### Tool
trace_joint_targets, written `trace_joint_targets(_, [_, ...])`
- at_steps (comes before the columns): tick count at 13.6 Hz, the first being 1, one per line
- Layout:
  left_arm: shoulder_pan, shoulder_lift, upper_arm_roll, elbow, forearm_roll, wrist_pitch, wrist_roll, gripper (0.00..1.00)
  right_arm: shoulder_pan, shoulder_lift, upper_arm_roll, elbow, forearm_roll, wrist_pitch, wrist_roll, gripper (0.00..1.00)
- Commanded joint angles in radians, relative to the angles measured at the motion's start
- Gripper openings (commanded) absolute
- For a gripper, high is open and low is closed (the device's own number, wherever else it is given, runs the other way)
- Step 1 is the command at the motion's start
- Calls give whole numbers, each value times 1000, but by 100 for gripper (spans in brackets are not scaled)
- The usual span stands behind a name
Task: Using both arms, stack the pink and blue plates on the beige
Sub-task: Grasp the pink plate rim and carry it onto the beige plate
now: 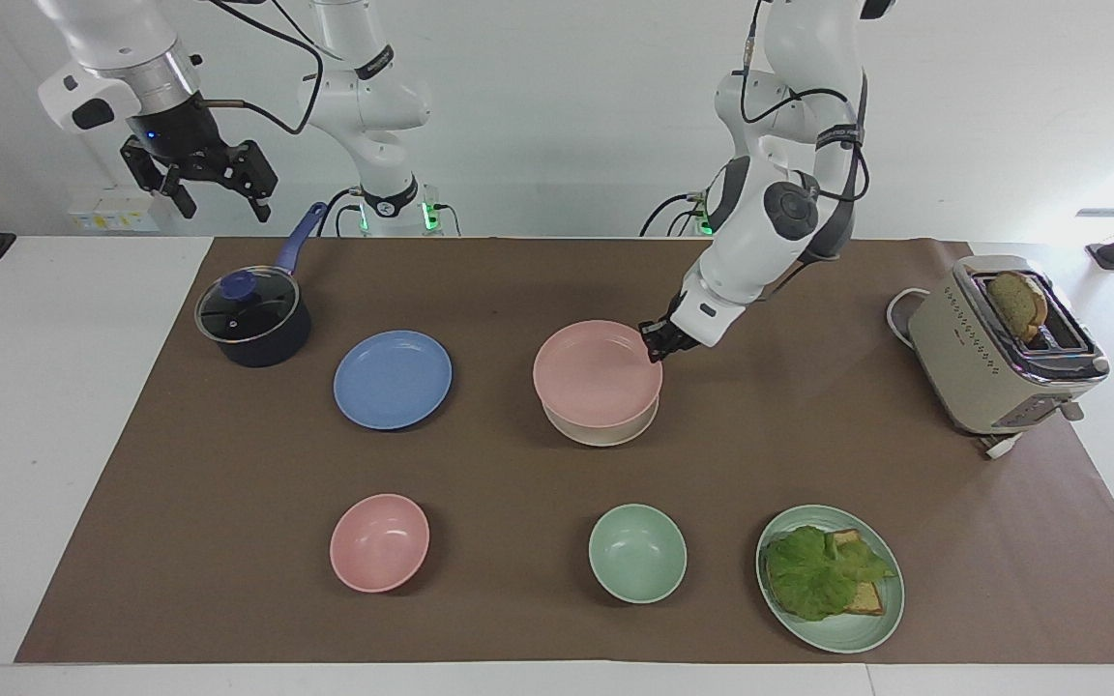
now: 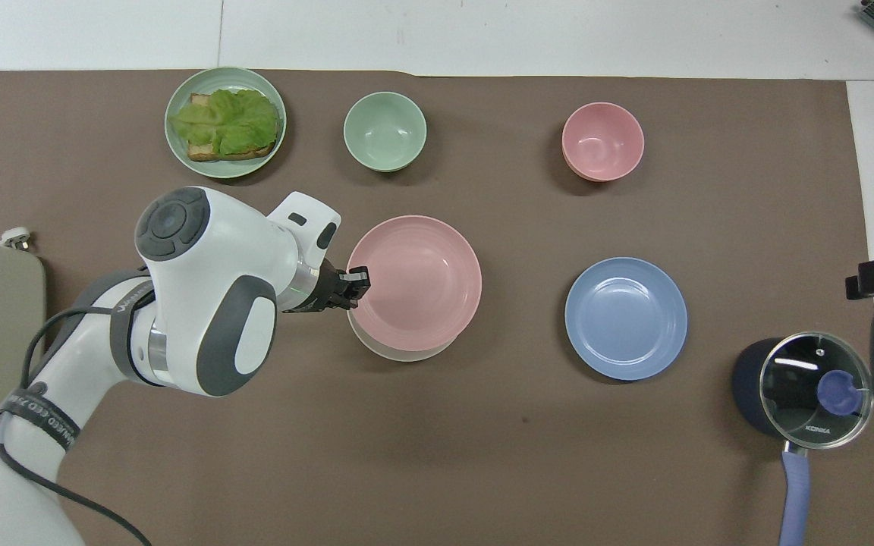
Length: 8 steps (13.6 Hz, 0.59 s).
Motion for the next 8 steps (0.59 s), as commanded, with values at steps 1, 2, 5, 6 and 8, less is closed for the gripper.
trace_joint_targets(1, [-6, 10, 20, -45, -18, 66, 8, 0, -7, -26, 2, -31, 9, 8, 7, 100])
trace_joint_targets(2, [-6, 13, 20, -51, -18, 68, 8, 0, -7, -26, 2, -31, 9, 8, 7, 100])
trace_joint_targets(5, [-3, 13, 20, -51, -18, 60, 13, 54, -7, -27, 2, -31, 9, 8, 8, 100])
trace_joint_targets(6, [-3, 12, 20, -53, -18, 56, 12, 100, -7, -27, 2, -32, 9, 8, 8, 100])
trace_joint_targets(8, [-3, 15, 20, -42, -17, 52, 16, 100, -8, -27, 2, -32, 9, 8, 8, 100])
